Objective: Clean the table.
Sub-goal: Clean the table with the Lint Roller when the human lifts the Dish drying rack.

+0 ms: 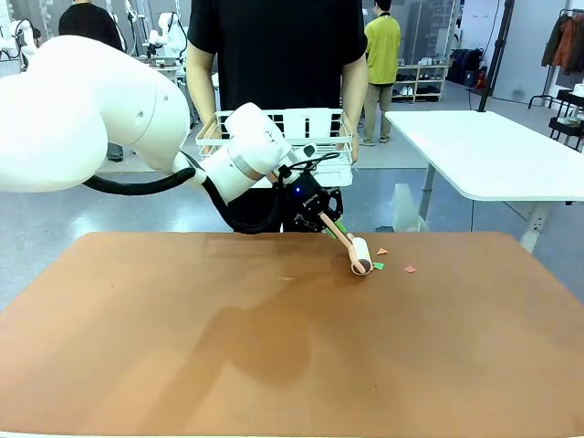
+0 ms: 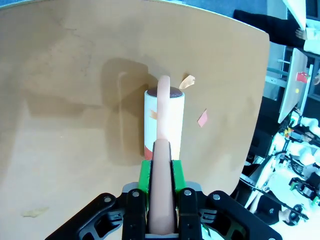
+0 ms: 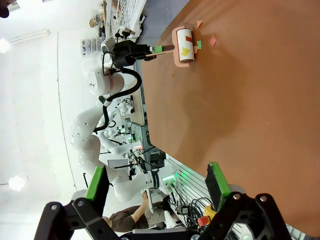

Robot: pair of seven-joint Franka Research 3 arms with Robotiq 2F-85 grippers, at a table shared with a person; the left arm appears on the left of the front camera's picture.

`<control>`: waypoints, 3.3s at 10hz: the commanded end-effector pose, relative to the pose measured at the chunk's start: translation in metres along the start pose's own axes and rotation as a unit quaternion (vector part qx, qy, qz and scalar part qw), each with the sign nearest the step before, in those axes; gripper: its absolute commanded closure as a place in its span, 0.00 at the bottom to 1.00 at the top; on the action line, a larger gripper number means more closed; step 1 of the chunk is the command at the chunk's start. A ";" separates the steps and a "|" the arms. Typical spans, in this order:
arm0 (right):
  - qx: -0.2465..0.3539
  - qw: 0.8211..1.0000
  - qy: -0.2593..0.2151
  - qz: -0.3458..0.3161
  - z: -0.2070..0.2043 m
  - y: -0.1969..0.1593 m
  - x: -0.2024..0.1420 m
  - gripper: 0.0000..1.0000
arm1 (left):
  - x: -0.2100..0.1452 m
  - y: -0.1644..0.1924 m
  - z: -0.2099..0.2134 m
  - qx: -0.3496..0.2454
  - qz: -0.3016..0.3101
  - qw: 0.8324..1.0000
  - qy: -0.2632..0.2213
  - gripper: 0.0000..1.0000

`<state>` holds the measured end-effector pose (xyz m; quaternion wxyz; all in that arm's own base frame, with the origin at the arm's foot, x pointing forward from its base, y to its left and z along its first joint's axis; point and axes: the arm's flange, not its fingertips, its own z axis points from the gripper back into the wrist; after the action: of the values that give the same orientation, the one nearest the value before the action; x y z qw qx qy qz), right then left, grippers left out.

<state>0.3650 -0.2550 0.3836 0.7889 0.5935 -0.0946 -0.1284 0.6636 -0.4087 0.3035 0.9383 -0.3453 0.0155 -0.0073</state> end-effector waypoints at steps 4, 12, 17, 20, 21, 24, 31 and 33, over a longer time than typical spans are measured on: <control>0.003 1.000 0.000 0.001 0.000 0.002 -0.004 0.00 | 0.004 -0.046 -0.084 -0.030 -0.007 0.999 -0.017 0.79; 0.003 1.000 0.000 0.001 0.000 0.002 -0.004 0.00 | 0.012 -0.110 -0.107 -0.048 -0.033 0.998 0.005 0.79; 0.003 1.000 0.000 0.001 0.000 0.002 -0.004 0.00 | -0.026 -0.133 0.009 -0.001 -0.078 0.994 0.074 0.79; 0.003 1.000 0.000 0.001 0.000 0.002 -0.004 0.00 | -0.082 -0.085 0.106 0.110 -0.102 0.986 0.075 0.79; 0.003 1.000 0.000 0.001 0.000 0.002 -0.004 0.00 | -0.103 -0.062 0.140 0.146 -0.102 0.983 0.049 0.79; 0.003 1.000 0.000 0.001 0.000 0.002 -0.004 0.00 | -0.183 0.009 0.232 0.237 -0.113 0.965 -0.012 0.79; 0.003 1.000 0.000 0.001 0.000 0.002 -0.004 0.00 | -0.336 0.128 0.350 0.296 -0.017 0.947 -0.121 0.79; 0.003 1.000 0.000 0.001 0.000 0.002 -0.004 0.00 | -0.342 0.149 0.349 0.285 -0.007 0.950 -0.127 0.79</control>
<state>0.3641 -0.2555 0.3836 0.7884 0.5939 -0.0949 -0.1291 0.3267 -0.0578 0.4825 0.9944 -0.0453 -0.0917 0.0265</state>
